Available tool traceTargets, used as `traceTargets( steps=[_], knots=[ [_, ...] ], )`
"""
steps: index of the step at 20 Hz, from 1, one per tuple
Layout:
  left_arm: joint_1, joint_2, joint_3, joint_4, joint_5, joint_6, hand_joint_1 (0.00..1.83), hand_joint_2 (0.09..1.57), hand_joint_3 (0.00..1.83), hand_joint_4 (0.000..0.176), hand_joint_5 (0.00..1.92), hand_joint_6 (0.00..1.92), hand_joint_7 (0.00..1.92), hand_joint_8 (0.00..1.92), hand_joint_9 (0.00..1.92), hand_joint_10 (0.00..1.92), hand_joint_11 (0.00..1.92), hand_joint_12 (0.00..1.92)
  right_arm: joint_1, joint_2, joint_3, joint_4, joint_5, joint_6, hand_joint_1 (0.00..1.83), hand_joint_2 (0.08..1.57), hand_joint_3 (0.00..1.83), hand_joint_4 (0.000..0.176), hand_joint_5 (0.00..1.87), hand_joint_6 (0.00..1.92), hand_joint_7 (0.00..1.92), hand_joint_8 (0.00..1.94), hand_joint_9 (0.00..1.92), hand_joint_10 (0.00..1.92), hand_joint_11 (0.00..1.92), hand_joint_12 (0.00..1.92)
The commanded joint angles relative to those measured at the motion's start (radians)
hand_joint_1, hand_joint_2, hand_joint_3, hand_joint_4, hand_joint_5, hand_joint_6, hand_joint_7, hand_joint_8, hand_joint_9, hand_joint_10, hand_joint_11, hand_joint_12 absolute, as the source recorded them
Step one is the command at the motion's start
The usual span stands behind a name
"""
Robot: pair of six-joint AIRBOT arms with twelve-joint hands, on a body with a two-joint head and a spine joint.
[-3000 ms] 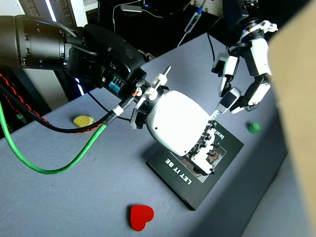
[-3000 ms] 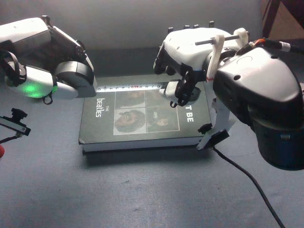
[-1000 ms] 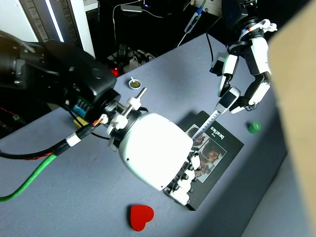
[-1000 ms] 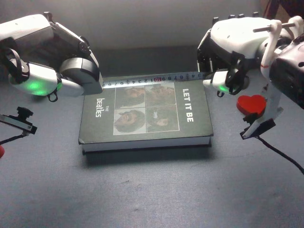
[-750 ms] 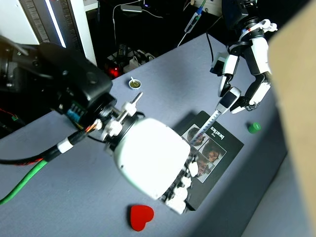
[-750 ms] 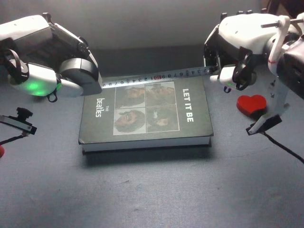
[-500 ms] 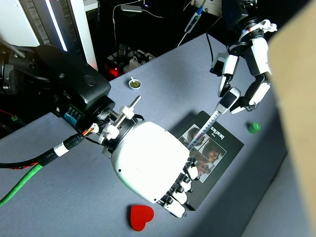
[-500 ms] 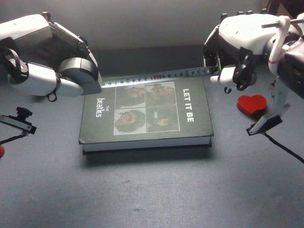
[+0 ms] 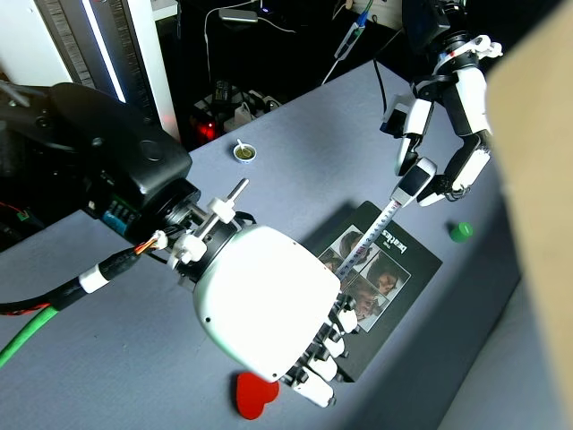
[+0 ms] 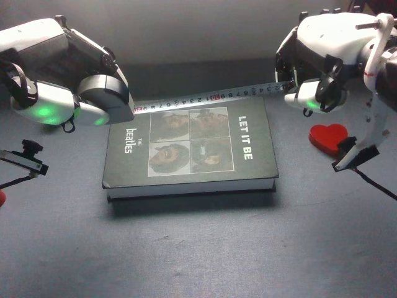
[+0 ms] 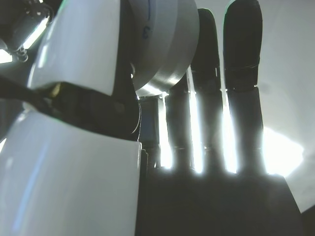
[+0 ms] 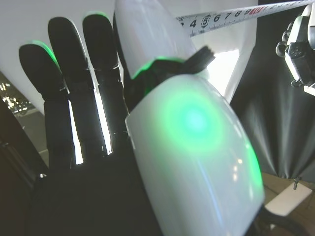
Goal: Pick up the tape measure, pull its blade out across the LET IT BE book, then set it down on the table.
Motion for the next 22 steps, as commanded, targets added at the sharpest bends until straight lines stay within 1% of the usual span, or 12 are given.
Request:
traceTargets(
  steps=[1, 7, 9, 12, 14, 15, 18, 20, 22],
  knots=[
    [-0.007, 0.002, 0.009, 0.002, -0.102, 0.007, 1.39, 1.08, 0.00, 0.000, 1.01, 0.72, 1.09, 0.80, 0.96, 1.23, 0.92, 1.08, 0.014, 0.018, 0.013, -0.068, 0.090, -0.012, 1.18, 1.18, 0.00, 0.033, 0.86, 1.19, 0.87, 1.18, 0.72, 1.02, 0.56, 1.51],
    [-0.004, 0.003, 0.008, 0.002, -0.102, 0.005, 1.39, 1.08, 0.00, 0.000, 1.03, 0.73, 1.05, 0.82, 0.98, 1.21, 0.90, 1.09, 0.015, 0.029, 0.040, -0.068, 0.082, -0.006, 1.18, 1.18, 0.00, 0.031, 0.85, 1.18, 0.88, 1.18, 0.73, 1.03, 0.57, 1.51],
    [-0.003, 0.003, 0.008, 0.002, -0.103, 0.004, 1.39, 1.07, 0.00, 0.000, 1.06, 0.69, 1.07, 0.79, 0.98, 1.21, 0.91, 1.10, 0.013, 0.035, 0.050, -0.069, 0.076, -0.005, 1.18, 1.18, 0.00, 0.029, 0.85, 1.18, 0.88, 1.18, 0.73, 1.03, 0.57, 1.51],
    [0.000, 0.002, 0.008, 0.002, -0.110, 0.004, 1.39, 1.08, 0.00, 0.000, 1.03, 0.71, 1.06, 0.80, 0.98, 1.20, 0.92, 1.09, 0.011, 0.044, 0.068, -0.069, 0.067, -0.003, 1.18, 1.18, 0.00, 0.031, 0.86, 1.17, 0.87, 1.19, 0.73, 1.03, 0.57, 1.51],
    [0.000, 0.002, 0.009, 0.002, -0.111, 0.004, 1.39, 1.08, 0.00, 0.000, 1.02, 0.72, 1.06, 0.81, 0.99, 1.20, 0.94, 1.06, 0.012, 0.052, 0.080, -0.072, 0.062, -0.003, 1.18, 1.18, 0.00, 0.021, 0.84, 1.18, 0.89, 1.18, 0.73, 1.03, 0.56, 1.51],
    [0.000, 0.002, 0.008, 0.002, -0.111, 0.004, 1.39, 1.08, 0.00, 0.000, 1.03, 0.71, 1.05, 0.82, 0.99, 1.19, 0.95, 1.05, 0.012, 0.058, 0.086, -0.076, 0.055, 0.000, 1.18, 1.18, 0.00, 0.020, 0.84, 1.18, 0.89, 1.18, 0.73, 1.03, 0.57, 1.51],
    [0.002, 0.003, 0.006, 0.002, -0.113, 0.004, 1.39, 1.08, 0.00, 0.000, 1.05, 0.70, 1.04, 0.83, 0.99, 1.19, 0.92, 1.04, 0.013, 0.076, 0.100, -0.083, 0.040, 0.005, 1.18, 1.18, 0.00, 0.020, 0.84, 1.18, 0.89, 1.18, 0.73, 1.03, 0.57, 1.51],
    [0.003, 0.003, 0.006, 0.002, -0.114, 0.004, 1.39, 1.08, 0.00, 0.000, 1.05, 0.70, 1.04, 0.83, 0.99, 1.19, 0.93, 1.04, 0.011, 0.084, 0.114, -0.088, 0.034, 0.006, 1.18, 1.18, 0.00, 0.028, 0.85, 1.18, 0.88, 1.19, 0.73, 1.03, 0.57, 1.51],
    [0.003, 0.003, 0.006, 0.002, -0.115, 0.004, 1.39, 1.07, 0.00, 0.000, 1.06, 0.68, 1.06, 0.82, 1.00, 1.18, 0.94, 1.04, 0.009, 0.088, 0.127, -0.092, 0.031, 0.008, 1.18, 1.18, 0.00, 0.028, 0.85, 1.17, 0.88, 1.19, 0.73, 1.03, 0.57, 1.51]
  ],
)
